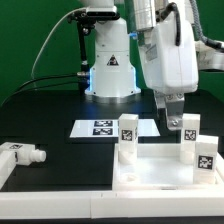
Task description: Assemble square table
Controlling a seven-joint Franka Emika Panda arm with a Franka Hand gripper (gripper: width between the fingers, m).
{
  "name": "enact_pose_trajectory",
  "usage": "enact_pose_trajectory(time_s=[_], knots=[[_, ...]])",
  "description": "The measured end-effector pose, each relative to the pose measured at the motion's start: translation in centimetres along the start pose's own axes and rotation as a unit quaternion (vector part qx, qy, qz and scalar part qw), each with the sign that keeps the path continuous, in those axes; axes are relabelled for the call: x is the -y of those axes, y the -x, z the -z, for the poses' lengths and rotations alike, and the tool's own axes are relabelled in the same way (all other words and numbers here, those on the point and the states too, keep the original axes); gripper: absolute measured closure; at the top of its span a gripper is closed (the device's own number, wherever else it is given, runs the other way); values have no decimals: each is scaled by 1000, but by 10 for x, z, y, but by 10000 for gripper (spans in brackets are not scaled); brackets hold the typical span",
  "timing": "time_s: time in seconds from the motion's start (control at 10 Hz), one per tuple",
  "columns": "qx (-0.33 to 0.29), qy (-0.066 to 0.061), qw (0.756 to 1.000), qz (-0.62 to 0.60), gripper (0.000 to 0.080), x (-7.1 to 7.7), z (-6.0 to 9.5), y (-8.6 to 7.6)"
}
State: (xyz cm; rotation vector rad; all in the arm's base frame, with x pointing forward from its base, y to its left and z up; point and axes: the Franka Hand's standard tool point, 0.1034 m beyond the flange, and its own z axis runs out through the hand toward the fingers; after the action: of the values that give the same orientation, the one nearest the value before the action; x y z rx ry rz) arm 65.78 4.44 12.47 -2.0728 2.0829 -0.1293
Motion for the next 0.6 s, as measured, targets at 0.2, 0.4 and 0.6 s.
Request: enact_pose_trajectory(time_s=[0.2, 0.4, 0.6], knots=[[0, 1, 1000, -5, 151, 0, -1, 0], [7, -14, 1000, 12, 151, -4, 6, -29], [5, -18, 1000, 11, 151, -17, 14, -81]])
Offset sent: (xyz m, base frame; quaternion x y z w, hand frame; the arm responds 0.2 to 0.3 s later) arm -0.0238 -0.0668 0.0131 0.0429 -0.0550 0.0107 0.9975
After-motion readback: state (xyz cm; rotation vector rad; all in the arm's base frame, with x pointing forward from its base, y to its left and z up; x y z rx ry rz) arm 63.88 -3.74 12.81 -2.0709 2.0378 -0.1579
